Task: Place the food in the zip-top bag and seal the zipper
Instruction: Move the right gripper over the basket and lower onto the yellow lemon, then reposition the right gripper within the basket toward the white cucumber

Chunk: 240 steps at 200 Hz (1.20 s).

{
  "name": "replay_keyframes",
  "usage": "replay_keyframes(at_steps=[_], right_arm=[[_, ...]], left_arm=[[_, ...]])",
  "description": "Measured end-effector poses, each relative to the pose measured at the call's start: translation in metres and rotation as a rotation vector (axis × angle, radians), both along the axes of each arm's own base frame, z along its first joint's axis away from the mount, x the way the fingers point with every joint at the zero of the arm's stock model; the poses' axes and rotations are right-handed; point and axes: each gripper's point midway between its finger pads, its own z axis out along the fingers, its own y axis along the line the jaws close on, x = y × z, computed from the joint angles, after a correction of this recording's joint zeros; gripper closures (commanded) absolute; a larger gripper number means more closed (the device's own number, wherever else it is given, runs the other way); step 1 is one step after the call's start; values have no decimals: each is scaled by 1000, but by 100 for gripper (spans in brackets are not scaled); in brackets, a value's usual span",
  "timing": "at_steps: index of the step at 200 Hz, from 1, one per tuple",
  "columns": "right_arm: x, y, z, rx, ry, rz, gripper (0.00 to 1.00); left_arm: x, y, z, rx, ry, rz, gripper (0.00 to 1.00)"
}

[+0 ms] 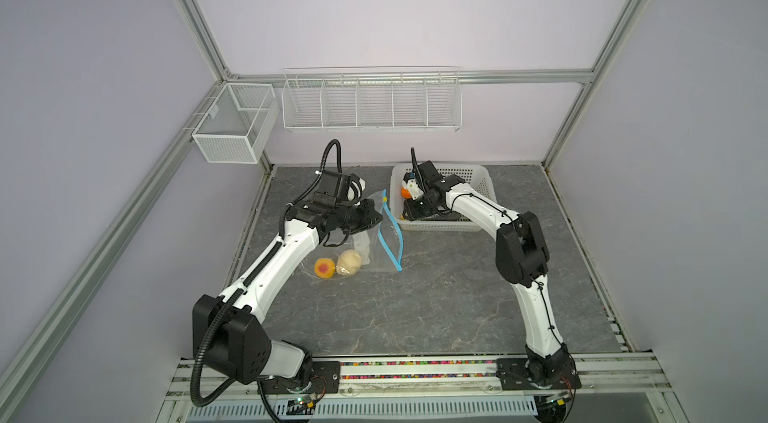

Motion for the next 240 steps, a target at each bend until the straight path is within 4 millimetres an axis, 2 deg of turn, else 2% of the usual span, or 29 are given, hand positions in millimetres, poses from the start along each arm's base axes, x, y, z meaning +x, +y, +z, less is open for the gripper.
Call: replay_keyframes(at_steps=[54,87,114,136,175,198,240], right_arm=[[-17,-6,-8,-12,21,6,56],[-20,-7,-14,-12,28,5,55],[-16,-14,-11,-35,3,-6,54],[-11,-31,-3,-60,-24,-30,54],[-9,-79,12,-115,-53,-105,53],[-19,-91,15,-146,-61,-112,53],[-39,-106,8,-201,-44,-117,52]], left_arm=[[2,-1,-1,-9,1,-2,100],[3,-4,-6,-11,16,-8,100],[3,-4,-6,-10,17,-9,100],[3,-4,-6,-10,17,-9,100],[3,-4,-6,-10,17,-8,100],[3,-4,-6,-10,16,-9,100],[4,-3,-6,-10,17,-6,100]])
